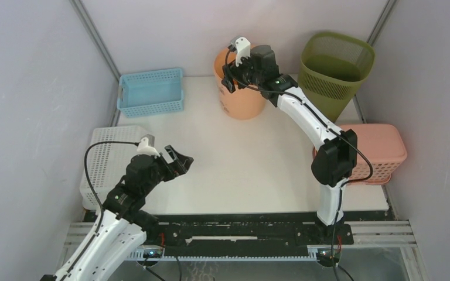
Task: Turn the large container upside down
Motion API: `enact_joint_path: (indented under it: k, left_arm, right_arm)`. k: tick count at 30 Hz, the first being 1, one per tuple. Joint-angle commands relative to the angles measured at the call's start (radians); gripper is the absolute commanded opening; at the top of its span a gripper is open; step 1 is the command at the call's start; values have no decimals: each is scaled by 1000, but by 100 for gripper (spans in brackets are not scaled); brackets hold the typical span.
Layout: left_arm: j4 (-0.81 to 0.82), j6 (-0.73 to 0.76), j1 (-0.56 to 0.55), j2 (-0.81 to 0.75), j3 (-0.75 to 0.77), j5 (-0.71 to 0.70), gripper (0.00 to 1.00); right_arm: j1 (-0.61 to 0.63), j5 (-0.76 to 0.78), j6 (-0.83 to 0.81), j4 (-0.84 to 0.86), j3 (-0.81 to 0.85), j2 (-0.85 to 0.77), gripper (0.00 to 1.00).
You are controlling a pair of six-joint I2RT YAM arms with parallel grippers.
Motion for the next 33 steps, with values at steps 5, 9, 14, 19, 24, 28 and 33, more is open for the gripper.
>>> enact_joint_path:
  k: [5,9,14,19,24,28,33]
  left_arm:
    - [61,36,-6,74,-4,22,100]
    - [88,34,-6,107,-5,21,100]
    - [113,28,-5,144,-8,32,100]
    - [119,22,-7,145,-14,34,100]
    - [116,16,-8,136,-20,36,100]
    - [117,8,-10,126,-30,36,100]
    - [120,1,-14,123,-36,40,100]
  right_arm:
    - [-19,-55,-118,-159,240,147,78]
    - [-16,-78,-150,-218,299,208,75]
    - [1,-94,-176,-236,264,222,67]
    - [18,-24,-192,-283,298,251,50]
    - [21,-3,-200,-319,329,259,32]
    - [23,8,-200,-341,343,247,8]
    - [37,15,-192,-393,349,209,1]
